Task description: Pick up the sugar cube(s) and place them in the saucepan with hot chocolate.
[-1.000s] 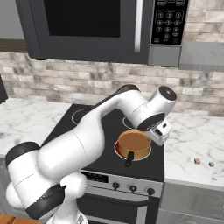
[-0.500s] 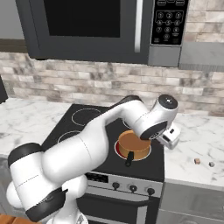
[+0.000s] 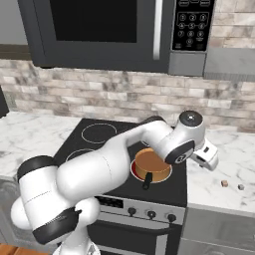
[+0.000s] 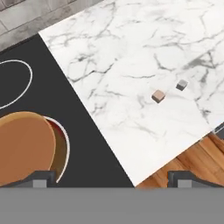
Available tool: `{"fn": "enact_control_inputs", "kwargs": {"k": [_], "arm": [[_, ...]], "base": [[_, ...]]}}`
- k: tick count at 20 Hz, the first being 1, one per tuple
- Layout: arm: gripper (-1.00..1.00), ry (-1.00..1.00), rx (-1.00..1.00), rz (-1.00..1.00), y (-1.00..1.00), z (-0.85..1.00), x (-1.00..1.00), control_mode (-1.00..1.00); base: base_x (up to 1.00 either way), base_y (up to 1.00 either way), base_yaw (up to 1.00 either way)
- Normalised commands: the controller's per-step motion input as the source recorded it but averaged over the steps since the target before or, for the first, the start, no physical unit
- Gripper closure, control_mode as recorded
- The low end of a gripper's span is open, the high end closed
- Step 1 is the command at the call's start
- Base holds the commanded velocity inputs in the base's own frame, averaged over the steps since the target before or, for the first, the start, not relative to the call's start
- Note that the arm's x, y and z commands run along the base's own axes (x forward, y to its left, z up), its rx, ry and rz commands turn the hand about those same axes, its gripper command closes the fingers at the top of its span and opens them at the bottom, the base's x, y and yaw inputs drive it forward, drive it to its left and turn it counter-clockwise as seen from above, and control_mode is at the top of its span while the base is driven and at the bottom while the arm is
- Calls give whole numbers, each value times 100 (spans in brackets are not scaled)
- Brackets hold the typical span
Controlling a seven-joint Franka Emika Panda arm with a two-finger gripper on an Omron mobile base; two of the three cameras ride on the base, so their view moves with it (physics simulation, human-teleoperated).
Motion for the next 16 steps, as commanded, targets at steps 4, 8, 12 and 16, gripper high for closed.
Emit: {"fn": "enact_control_inputs", "kwargs": {"k": [4, 8, 12, 16], "arm": [[-100, 9, -16, -7, -53, -24, 1, -100], [-100, 14, -5, -2, -67, -28, 10, -100], [-100, 19, 0, 0, -25, -13, 10, -100], [-100, 21, 0, 0, 0, -3, 34, -100]], "base": [[0, 0, 0], [0, 0, 0], [0, 0, 0], [0, 0, 0]]}}
